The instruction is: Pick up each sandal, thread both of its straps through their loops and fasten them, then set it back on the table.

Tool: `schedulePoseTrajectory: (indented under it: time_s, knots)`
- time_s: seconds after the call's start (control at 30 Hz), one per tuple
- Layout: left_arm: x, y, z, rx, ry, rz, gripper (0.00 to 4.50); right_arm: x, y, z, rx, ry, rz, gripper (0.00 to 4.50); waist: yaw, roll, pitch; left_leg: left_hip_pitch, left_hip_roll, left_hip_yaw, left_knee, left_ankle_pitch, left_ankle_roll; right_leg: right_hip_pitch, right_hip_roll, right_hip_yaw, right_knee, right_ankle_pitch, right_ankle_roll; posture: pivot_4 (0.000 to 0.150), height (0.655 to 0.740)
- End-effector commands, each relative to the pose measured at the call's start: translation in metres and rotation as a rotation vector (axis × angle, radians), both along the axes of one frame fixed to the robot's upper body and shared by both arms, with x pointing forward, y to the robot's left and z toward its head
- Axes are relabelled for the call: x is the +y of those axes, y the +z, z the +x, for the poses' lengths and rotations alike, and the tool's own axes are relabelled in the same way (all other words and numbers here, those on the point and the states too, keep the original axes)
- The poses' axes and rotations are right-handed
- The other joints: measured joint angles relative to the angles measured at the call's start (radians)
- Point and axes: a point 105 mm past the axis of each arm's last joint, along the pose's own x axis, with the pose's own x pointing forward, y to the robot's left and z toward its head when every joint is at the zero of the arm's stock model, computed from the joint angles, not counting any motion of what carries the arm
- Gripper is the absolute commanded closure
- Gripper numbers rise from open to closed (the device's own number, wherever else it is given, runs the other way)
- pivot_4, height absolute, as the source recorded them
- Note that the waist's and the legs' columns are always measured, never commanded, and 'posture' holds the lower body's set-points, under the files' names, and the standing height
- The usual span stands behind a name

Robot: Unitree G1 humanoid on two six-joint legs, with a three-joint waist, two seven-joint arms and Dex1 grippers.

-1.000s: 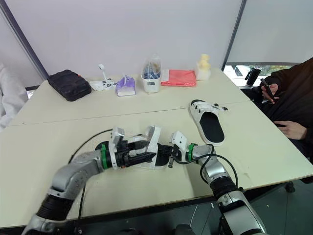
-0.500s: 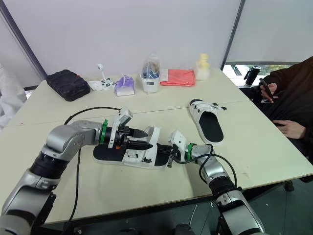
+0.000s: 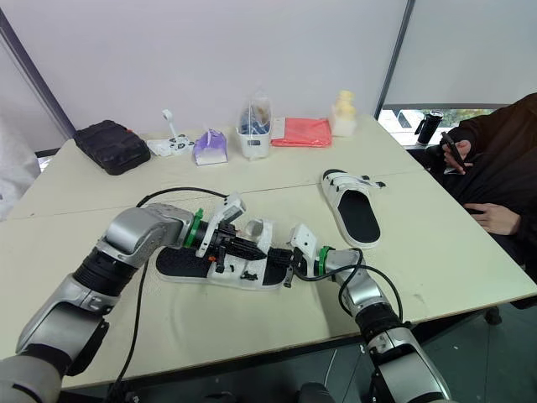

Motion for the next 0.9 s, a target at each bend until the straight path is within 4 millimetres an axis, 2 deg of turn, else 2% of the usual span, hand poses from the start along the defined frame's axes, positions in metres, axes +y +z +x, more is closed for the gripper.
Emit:
schedulePoseTrajectory:
  time_s: [0.03, 0.17, 0.27, 0.47, 0.6, 0.73, 0.9]
  knots:
    - [0.002, 0.027, 0.007, 0.002, 0.056, -0.112, 4.48, -0.010, -0.064, -0.021, 0.199, -0.034, -0.160, 4.50, 0.000, 0.000, 0.000, 0.000, 0.000, 0.000, 0.000, 0.000, 0.000, 0.000, 0.000, 0.000, 0.000, 0.000, 0.000, 0.150, 0.7400]
    - [0.011, 0.038, 0.005, 0.101, 0.100, -0.223, 4.48, -0.011, -0.065, -0.021, 0.201, -0.037, -0.161, 4.50, -0.002, 0.000, 0.000, 0.000, 0.000, 0.000, 0.000, 0.000, 0.000, 0.000, 0.000, 0.000, 0.000, -0.001, 0.001, 0.150, 0.7400]
    - [0.016, 0.038, 0.002, 0.175, 0.137, -0.286, 4.48, -0.011, -0.065, -0.021, 0.202, -0.036, -0.163, 4.50, -0.003, 0.000, 0.000, 0.000, 0.000, -0.001, 0.000, 0.000, 0.000, 0.000, 0.000, -0.001, 0.000, 0.000, 0.001, 0.150, 0.7400]
    - [0.019, 0.031, -0.003, 0.240, 0.188, -0.337, 4.48, -0.010, -0.065, -0.022, 0.203, -0.032, -0.162, 4.50, -0.003, 0.000, 0.000, 0.000, 0.000, -0.001, 0.001, 0.000, 0.000, 0.000, 0.000, -0.001, 0.001, 0.001, 0.001, 0.150, 0.7400]
    - [0.018, 0.016, -0.008, 0.230, 0.214, -0.340, 4.48, -0.009, -0.066, -0.022, 0.205, -0.028, -0.162, 4.50, -0.004, 0.000, 0.000, 0.001, 0.000, -0.001, 0.001, 0.000, -0.001, 0.001, 0.000, -0.001, 0.000, 0.001, 0.001, 0.150, 0.7400]
    - [0.017, 0.012, -0.010, 0.228, 0.232, -0.346, 4.48, -0.009, -0.065, -0.022, 0.205, -0.027, -0.162, 4.50, -0.003, -0.001, 0.000, 0.000, 0.000, -0.001, 0.001, 0.000, -0.001, 0.001, 0.000, -0.001, 0.000, 0.001, 0.001, 0.150, 0.7400]
    - [0.020, 0.007, -0.004, 0.212, 0.276, -0.361, 4.48, -0.009, -0.066, -0.023, 0.206, -0.026, -0.161, 4.50, -0.004, 0.000, 0.000, 0.001, 0.000, -0.001, 0.001, 0.000, -0.001, 0.001, 0.000, -0.001, 0.000, 0.001, 0.000, 0.150, 0.7400]
